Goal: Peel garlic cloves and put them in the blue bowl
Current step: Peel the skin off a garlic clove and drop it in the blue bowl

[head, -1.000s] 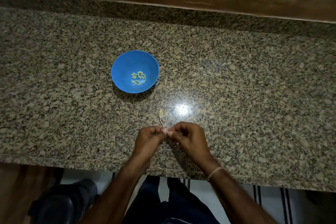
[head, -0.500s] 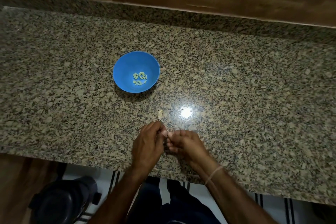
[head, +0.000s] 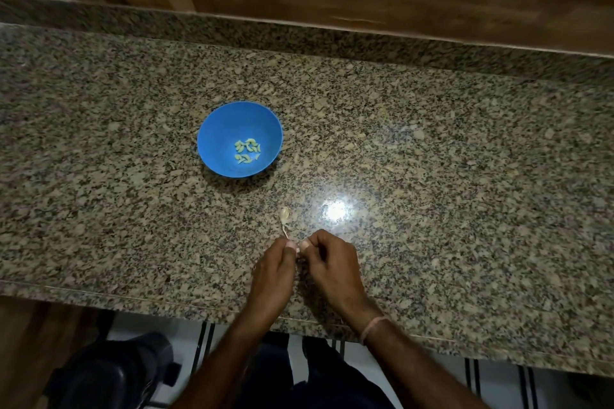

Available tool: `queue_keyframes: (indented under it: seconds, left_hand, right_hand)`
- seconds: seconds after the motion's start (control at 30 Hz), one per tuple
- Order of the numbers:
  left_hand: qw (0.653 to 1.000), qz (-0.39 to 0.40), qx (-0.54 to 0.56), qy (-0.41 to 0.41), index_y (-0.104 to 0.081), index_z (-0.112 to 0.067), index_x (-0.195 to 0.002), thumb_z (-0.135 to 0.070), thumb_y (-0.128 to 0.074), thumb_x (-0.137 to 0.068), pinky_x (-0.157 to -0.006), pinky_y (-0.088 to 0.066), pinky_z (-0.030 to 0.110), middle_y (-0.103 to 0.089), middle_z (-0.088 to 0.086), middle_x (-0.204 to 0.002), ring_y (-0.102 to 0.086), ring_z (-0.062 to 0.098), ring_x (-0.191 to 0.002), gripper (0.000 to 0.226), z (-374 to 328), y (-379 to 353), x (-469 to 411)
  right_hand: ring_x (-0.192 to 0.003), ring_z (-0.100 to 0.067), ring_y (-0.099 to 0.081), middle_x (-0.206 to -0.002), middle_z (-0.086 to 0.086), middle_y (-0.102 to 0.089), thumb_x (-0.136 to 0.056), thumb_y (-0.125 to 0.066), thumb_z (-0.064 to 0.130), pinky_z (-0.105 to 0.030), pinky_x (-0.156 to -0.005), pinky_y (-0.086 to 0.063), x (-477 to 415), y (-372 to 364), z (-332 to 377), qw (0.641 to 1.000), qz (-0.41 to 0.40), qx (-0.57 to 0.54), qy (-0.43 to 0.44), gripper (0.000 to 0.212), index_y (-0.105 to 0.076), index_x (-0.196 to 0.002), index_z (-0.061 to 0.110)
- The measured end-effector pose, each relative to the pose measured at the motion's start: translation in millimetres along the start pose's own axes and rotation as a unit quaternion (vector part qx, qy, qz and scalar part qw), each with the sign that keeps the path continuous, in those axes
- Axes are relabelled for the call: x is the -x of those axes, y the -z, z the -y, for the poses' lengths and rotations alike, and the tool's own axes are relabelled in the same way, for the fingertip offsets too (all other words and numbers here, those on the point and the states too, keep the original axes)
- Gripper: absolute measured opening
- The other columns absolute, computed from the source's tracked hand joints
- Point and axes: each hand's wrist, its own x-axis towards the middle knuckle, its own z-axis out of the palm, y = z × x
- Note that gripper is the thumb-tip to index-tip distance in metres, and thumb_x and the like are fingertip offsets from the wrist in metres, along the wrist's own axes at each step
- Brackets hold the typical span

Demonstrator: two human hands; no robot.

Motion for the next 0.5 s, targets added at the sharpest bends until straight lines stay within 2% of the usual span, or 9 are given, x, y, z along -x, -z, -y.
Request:
queue_keyframes:
  seconds: [0.07,0.17,0.23,0.27,0.37,0.43,0.5]
  left_hand:
    - [1.000,-0.012,0.004,-0.007,-0.050,-0.028,-0.083,-0.034,-0.040,-0.110,-0.061,-0.038,0.036,-0.052,-0.007,-0.071,-0.049,0.012,-0.065,0.030,-4,0,0]
    - [0.986,-0.048,-0.124,-0.103,-0.044,-0.029,-0.088,-0.032,-0.042,-0.110,-0.056,-0.032,0.029,-0.049,-0.010,-0.077,-0.046,0.005,-0.066,0.022,-10,7,1]
    - [0.983,-0.050,-0.141,-0.109,-0.045,-0.029,-0.090,-0.032,-0.044,-0.109,-0.056,-0.032,0.028,-0.049,-0.012,-0.079,-0.046,0.005,-0.067,0.020,-10,9,-2]
    - [0.989,-0.039,-0.117,-0.079,-0.046,-0.029,-0.086,-0.031,-0.045,-0.109,-0.057,-0.032,0.031,-0.049,-0.011,-0.075,-0.045,0.006,-0.064,0.023,-8,9,-4]
    - [0.997,0.005,0.066,0.046,-0.053,-0.021,-0.074,-0.027,-0.048,-0.107,-0.060,-0.034,0.036,-0.050,-0.005,-0.065,-0.043,0.013,-0.059,0.034,-5,5,-10]
    - [0.996,-0.002,0.073,0.051,-0.055,-0.017,-0.075,-0.027,-0.047,-0.107,-0.059,-0.034,0.037,-0.049,-0.002,-0.064,-0.043,0.014,-0.059,0.035,-6,3,-7]
    - [0.999,-0.027,0.010,0.021,-0.054,-0.015,-0.077,-0.029,-0.047,-0.108,-0.057,-0.033,0.035,-0.051,-0.003,-0.063,-0.042,0.013,-0.057,0.034,-7,3,-4]
  right_hand:
    - [-0.057,-0.007,-0.046,-0.062,-0.001,-0.058,-0.100,-0.063,0.016,-0.034,-0.055,-0.039,-1,-1,3,1.000,-0.005,0.020,0.013,0.026,-0.060,-0.075,0.011]
    - [-0.057,-0.008,-0.044,-0.058,0.006,-0.051,-0.099,-0.063,0.017,-0.028,-0.055,-0.038,-6,-1,7,0.993,0.014,-0.074,-0.095,0.035,-0.054,-0.065,0.016]
    - [-0.057,-0.008,-0.046,-0.057,0.009,-0.051,-0.099,-0.064,0.019,-0.027,-0.057,-0.040,-6,-2,8,0.984,0.025,-0.111,-0.138,0.037,-0.054,-0.063,0.020]
    - [-0.056,-0.007,-0.045,-0.057,0.009,-0.051,-0.099,-0.065,0.019,-0.025,-0.057,-0.039,-5,-2,6,0.990,0.017,-0.082,-0.113,0.036,-0.054,-0.064,0.020]
    - [-0.054,-0.006,-0.041,-0.059,0.009,-0.049,-0.099,-0.063,0.013,-0.021,-0.053,-0.030,-3,-3,1,0.999,-0.018,0.028,0.011,0.030,-0.053,-0.071,0.016]
    - [-0.053,-0.007,-0.041,-0.059,0.008,-0.049,-0.099,-0.062,0.012,-0.022,-0.052,-0.029,-2,-4,-1,0.999,-0.025,0.032,0.034,0.029,-0.052,-0.072,0.017]
    - [-0.053,-0.006,-0.040,-0.058,0.009,-0.047,-0.099,-0.063,0.013,-0.022,-0.052,-0.029,-3,-5,-1,0.999,-0.030,0.005,0.018,0.032,-0.051,-0.070,0.018]
